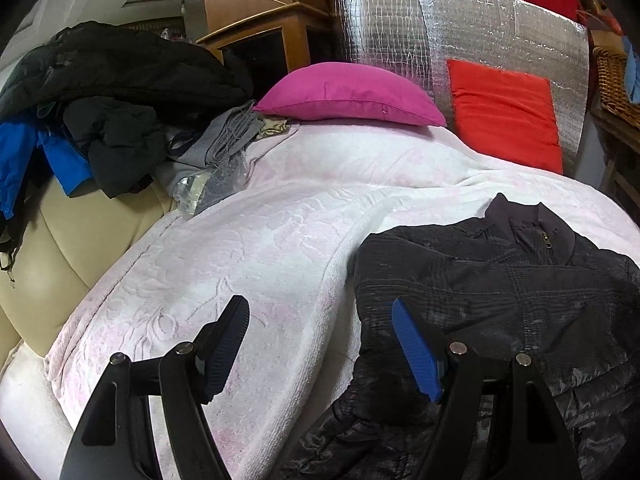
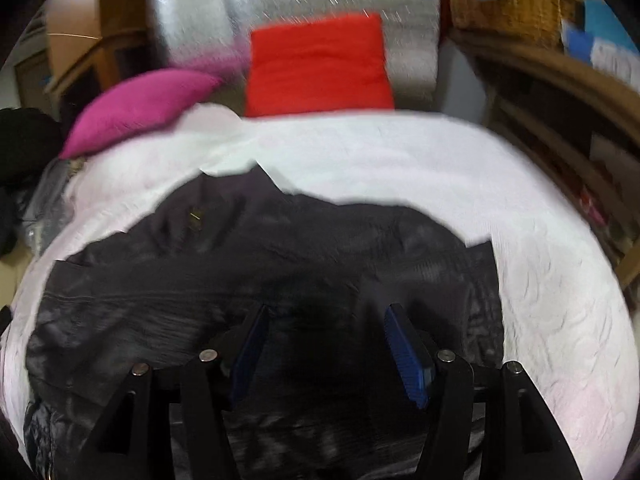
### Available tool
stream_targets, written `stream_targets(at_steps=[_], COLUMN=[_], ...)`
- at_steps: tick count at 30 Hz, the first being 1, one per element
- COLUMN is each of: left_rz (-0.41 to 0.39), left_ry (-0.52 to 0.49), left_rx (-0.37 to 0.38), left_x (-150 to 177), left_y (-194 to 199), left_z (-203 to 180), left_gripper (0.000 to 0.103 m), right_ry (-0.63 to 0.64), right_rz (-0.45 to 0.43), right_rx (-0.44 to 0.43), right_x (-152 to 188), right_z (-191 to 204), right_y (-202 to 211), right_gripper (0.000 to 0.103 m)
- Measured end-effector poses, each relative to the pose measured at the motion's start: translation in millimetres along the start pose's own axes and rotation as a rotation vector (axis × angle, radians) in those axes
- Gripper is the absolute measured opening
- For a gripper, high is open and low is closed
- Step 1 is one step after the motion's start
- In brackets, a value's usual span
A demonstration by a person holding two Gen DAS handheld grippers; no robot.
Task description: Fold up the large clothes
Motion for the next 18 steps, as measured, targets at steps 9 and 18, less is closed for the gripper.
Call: stream_targets(at_steps=[9, 18], left_rz=[0.163, 0.195], left_ry=[-0.121, -0.065], left_rx=[0.075, 0.087], left_x=[16.3, 11.4], left_y=[-34.5, -51.6], left_z=[-51.2, -44.7], left_gripper=[0.078, 0.078], right_ry=[-0.134, -0.393], right_rz=[-0.032, -0.131], right_rx=[-0.096, -0.215], right_x=[-9.3, -20.3], right_z=[-37.1, -115.1], right_y=[14.2, 42.7], right_gripper=[0.064, 0.079])
Point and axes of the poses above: each gripper's, at about its wrist camera, not at the fingertips, and y roughly against the way its jaws point, z to its left, x to its underside, the point moved 4 cm from there along -y, roughly the way its jaws point, and after that the axes turned 14 degrees about -x, right-handed, at the moved point
